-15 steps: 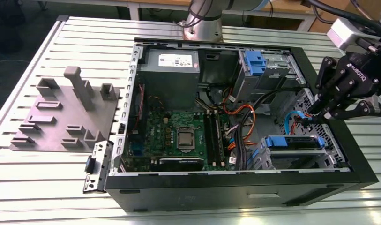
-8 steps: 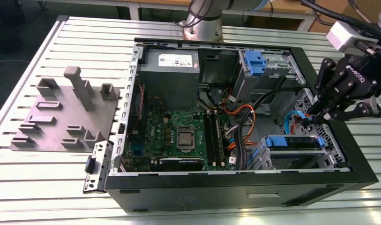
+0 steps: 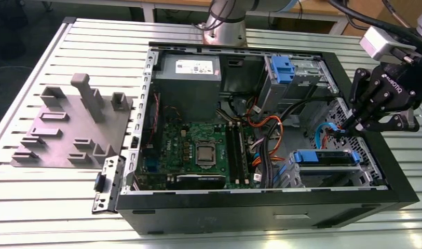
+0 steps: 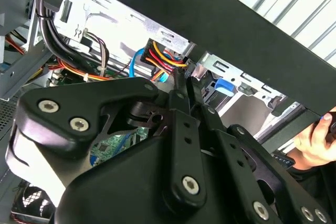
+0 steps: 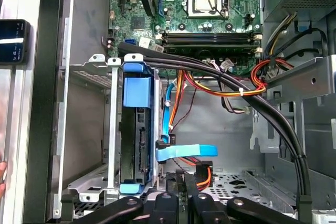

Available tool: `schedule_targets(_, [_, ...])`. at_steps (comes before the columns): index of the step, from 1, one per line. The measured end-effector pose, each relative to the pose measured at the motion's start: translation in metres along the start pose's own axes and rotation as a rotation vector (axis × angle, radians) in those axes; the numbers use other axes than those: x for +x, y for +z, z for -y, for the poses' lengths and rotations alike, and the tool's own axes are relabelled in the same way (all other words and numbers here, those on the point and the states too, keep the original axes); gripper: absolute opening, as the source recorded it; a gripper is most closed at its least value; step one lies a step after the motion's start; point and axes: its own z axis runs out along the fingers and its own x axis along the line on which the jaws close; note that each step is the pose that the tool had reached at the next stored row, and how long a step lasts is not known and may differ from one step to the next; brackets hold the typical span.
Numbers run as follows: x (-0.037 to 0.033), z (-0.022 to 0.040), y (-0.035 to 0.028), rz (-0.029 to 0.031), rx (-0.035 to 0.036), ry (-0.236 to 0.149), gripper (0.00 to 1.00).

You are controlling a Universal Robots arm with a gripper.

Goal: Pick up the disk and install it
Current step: 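Insert the first disk wire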

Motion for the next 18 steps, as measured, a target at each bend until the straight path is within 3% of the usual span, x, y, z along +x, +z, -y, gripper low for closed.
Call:
schedule_targets(4, [0.0000, -0.0029, -0.0005, -0.0001, 0.0023, -0.001, 0.16])
schedule_targets(8, [0.0001, -0.0060, -0.0003, -0.0069, 0.0093, -0.001, 0.16])
schedule_targets(14, [0.0016, -0.0136, 0.0009, -0.0069, 0.0347, -0.001, 0.16])
schedule_targets(18, [0.0093, -0.0160, 0.0018, -0.0073, 0.0470, -0.002, 0.16])
